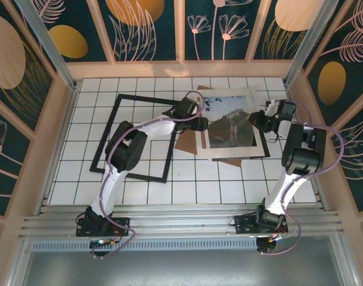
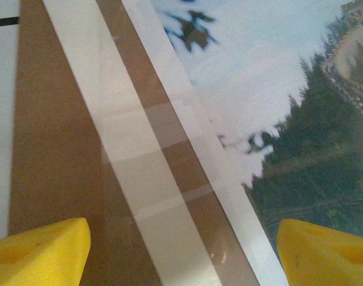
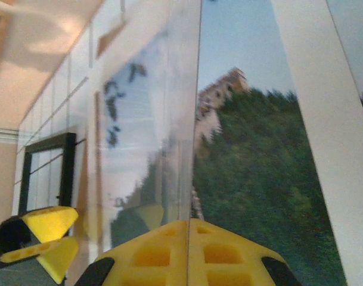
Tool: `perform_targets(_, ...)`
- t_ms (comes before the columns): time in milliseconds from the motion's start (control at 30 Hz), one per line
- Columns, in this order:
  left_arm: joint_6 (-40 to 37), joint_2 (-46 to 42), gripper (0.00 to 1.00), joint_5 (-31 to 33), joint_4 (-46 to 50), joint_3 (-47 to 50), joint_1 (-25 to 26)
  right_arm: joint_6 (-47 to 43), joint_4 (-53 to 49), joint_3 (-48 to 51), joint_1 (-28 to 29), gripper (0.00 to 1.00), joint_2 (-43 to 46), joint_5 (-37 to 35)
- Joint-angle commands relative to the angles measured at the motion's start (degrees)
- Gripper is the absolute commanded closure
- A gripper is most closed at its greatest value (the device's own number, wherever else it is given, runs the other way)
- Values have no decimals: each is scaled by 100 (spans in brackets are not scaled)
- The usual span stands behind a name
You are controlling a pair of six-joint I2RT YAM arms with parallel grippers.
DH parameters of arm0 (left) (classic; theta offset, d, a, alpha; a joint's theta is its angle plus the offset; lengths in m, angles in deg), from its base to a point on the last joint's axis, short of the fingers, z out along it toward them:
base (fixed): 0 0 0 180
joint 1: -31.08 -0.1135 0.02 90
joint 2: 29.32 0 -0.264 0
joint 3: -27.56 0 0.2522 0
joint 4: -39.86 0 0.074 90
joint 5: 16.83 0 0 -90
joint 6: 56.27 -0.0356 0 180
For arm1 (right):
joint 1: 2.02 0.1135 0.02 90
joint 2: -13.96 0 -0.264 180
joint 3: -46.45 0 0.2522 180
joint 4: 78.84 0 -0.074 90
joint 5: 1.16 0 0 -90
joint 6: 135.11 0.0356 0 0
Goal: Put the photo into the frame
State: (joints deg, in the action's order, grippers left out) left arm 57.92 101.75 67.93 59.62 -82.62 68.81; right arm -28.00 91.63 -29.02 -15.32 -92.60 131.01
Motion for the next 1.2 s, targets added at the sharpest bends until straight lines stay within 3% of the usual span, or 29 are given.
perform_targets(0,196,-1127,17,60,-679,568,-207,44,114,-12,66,100,867,293)
perform_targets(233,909,-2167,12,-1032,-2091,1788,-986,-197,142,-157,587,100,2042,511)
perform_targets(367,1119,-2292,6,-1580,-2400,1894,-1252,-303,1,-475,986,100,2466,490)
perform_targets(500,1934,-2323,2,-2492,-3334,2160,-1584,-239,-115,-867,1368,100,2717,483)
perform_targets(600,2268,-2395,1,-2769,-3808,2323,-1801,2,-55,-1062,1565,100,2820,498)
perform_targets(700,2047,-2558,1,-2454,-3434,2374,-1946,130,-216,-1263,1773,100,2834,348)
perform_targets(1033,684,-3041,5,192,-1155,2792,-3219,269,-592,-1557,2030,100,2827,-86)
perform_targets(1100,519,-3024,5,241,-931,2813,-3381,239,-601,-1581,2097,100,2770,-97)
perform_targets(1167,417,-3033,7,-310,-1034,2901,-3413,248,-532,-1582,2145,100,2713,-61)
